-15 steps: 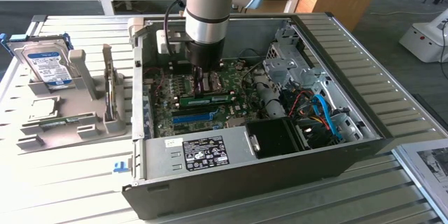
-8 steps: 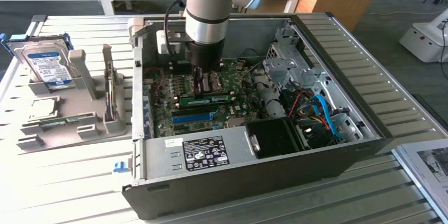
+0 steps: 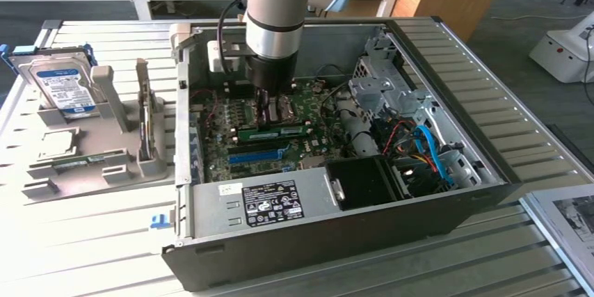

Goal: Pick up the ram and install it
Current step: 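Press down the ram until it locks into place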

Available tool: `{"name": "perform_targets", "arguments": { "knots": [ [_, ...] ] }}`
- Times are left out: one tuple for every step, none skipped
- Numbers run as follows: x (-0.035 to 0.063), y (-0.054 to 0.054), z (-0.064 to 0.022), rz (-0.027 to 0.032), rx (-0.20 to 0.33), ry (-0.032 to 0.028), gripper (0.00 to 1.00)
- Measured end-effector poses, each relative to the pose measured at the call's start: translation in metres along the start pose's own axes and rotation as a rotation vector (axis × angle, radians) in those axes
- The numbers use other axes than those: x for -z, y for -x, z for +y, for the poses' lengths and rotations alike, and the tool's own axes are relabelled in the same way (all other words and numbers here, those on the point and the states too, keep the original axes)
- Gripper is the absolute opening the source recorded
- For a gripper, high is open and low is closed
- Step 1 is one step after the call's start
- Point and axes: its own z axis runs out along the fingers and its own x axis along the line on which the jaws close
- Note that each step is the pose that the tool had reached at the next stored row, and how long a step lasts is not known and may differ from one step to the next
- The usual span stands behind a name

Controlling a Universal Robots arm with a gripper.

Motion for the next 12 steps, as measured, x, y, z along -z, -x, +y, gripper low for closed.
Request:
{"name": "perform_targets", "arguments": {
  "knots": [
    [-0.0002,0.0000,0.0000,-0.0002,0.000,-0.0001,0.11],
    [-0.0004,-0.0001,0.0000,-0.0004,0.000,-0.0001,0.11],
    [-0.0006,-0.0001,0.0000,-0.0005,0.000,-0.0002,0.11],
    [-0.0007,-0.0001,0.0000,-0.0007,0.000,-0.0003,0.11],
    [-0.0010,-0.0001,0.0000,-0.0009,0.000,-0.0004,0.11],
    [-0.0012,-0.0001,-0.0001,-0.0012,0.000,-0.0005,0.11],
    [-0.0014,-0.0001,-0.0001,-0.0014,0.000,-0.0006,0.11],
    [-0.0016,-0.0002,-0.0001,-0.0015,0.000,-0.0007,0.11],
    [-0.0018,-0.0002,0.0000,-0.0017,0.000,-0.0009,0.11],
    [-0.0020,-0.0002,0.0000,-0.0018,0.000,-0.0010,0.11],
    [-0.0021,-0.0002,0.0000,-0.0020,0.000,-0.0012,0.11],
    [-0.0023,-0.0003,0.0000,-0.0021,0.000,-0.0013,0.11]
  ]
}}
